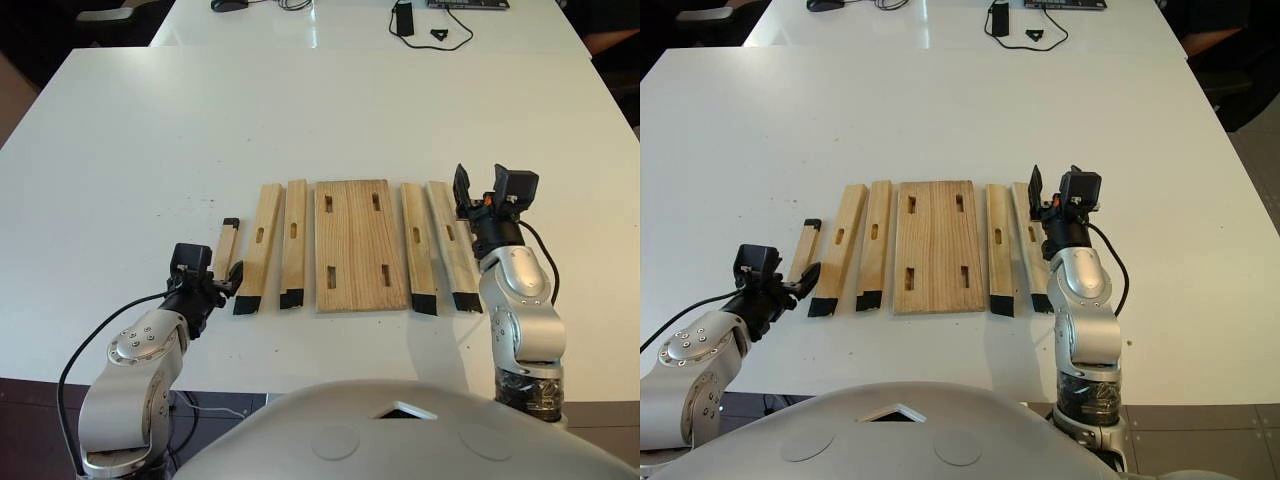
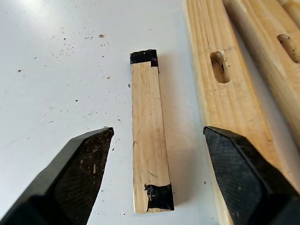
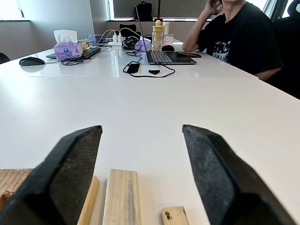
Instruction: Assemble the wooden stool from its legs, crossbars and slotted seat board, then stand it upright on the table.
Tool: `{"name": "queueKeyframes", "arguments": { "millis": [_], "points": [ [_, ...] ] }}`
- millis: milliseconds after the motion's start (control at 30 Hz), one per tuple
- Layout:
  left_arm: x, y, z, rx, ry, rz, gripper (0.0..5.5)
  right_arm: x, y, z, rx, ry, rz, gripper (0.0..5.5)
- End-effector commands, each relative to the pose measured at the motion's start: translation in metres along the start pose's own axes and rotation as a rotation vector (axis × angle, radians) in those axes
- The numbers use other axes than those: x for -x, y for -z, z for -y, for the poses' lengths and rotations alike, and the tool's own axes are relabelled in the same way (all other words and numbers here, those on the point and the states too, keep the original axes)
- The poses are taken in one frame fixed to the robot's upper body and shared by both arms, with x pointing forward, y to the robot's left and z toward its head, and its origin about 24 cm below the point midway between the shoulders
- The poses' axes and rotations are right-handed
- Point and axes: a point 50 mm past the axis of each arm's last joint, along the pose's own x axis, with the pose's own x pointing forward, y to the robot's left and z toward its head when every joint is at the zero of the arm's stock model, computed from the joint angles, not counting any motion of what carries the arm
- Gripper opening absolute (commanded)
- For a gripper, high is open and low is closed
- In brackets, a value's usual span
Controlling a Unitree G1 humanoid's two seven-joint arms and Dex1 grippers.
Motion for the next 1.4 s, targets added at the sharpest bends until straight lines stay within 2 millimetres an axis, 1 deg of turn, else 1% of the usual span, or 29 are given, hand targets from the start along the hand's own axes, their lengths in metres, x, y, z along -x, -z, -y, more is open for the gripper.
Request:
{"name": "queueKeyframes", "arguments": {
  "millis": [33, 233, 400, 500, 700, 733, 833, 900, 933, 1000, 1033, 1067, 1100, 1167, 1200, 1267, 1333, 1400],
  "points": [
    [-0.002, 0.008, -0.01, -0.004, -0.041, -0.026, 3.57, -0.002, 0.0, 0.0, 0.008, -0.016, -0.008, 3.17],
    [-0.008, 0.024, -0.022, -0.04, -0.069, -0.072, 3.57, -0.003, 0.001, -0.002, 0.012, -0.029, -0.013, 3.17],
    [-0.008, 0.043, -0.027, -0.059, -0.044, -0.123, 2.8, -0.003, 0.001, -0.003, 0.013, -0.029, -0.014, 3.14],
    [-0.007, 0.048, -0.028, -0.051, -0.035, -0.129, 2.27, -0.003, 0.001, -0.003, 0.013, -0.027, -0.012, 3.14],
    [-0.011, 0.049, -0.033, -0.052, -0.065, -0.115, 1.39, -0.004, -0.003, -0.005, 0.006, -0.042, 0.011, 3.14],
    [-0.012, 0.048, -0.034, -0.056, -0.075, -0.106, 1.29, -0.004, -0.004, -0.006, 0.006, -0.048, 0.015, 3.14],
    [-0.014, 0.042, -0.036, -0.057, -0.088, -0.062, 1.29, -0.005, -0.007, -0.005, 0.011, -0.05, 0.027, 3.14],
    [-0.016, 0.031, -0.035, -0.034, -0.081, 0.006, 1.29, -0.007, -0.011, -0.001, 0.017, -0.042, 0.042, 3.14],
    [-0.017, 0.023, -0.034, -0.026, -0.072, 0.056, 1.29, -0.008, -0.014, 0.002, 0.024, -0.041, 0.055, 3.14],
    [-0.019, -0.005, -0.034, -0.043, -0.056, 0.203, 1.29, -0.013, -0.027, 0.008, 0.047, -0.058, 0.112, 3.14],
    [-0.02, -0.021, -0.034, -0.051, -0.035, 0.281, 1.29, -0.016, -0.037, 0.012, 0.05, -0.092, 0.153, 3.14],
    [-0.019, -0.037, -0.032, -0.08, -0.009, 0.353, 1.29, -0.019, -0.046, 0.013, 0.048, -0.141, 0.19, 3.14],
    [-0.016, -0.058, -0.026, -0.134, 0.047, 0.452, 1.29, -0.022, -0.06, 0.015, 0.023, -0.212, 0.236, 3.14],
    [-0.003, -0.094, -0.009, -0.3, 0.207, 0.636, 1.29, -0.023, -0.084, 0.015, -0.023, -0.401, 0.313, 3.14],
    [0.003, -0.111, -0.003, -0.307, 0.305, 0.711, 1.29, -0.023, -0.096, 0.014, -0.058, -0.517, 0.33, 3.14],
    [0.015, -0.138, 0.008, -0.247, 0.545, 0.819, 1.29, -0.016, -0.114, 0.007, -0.12, -0.825, 0.319, 3.14],
    [0.025, -0.155, 0.018, -0.184, 0.786, 0.868, 1.29, -0.008, -0.132, 0.001, -0.196, -1.109, 0.294, 3.14],
    [0.034, -0.167, 0.03, -0.156, 0.995, 0.885, 1.29, 0.001, -0.148, -0.004, -0.243, -1.331, 0.284, 3.14]
  ]
}}
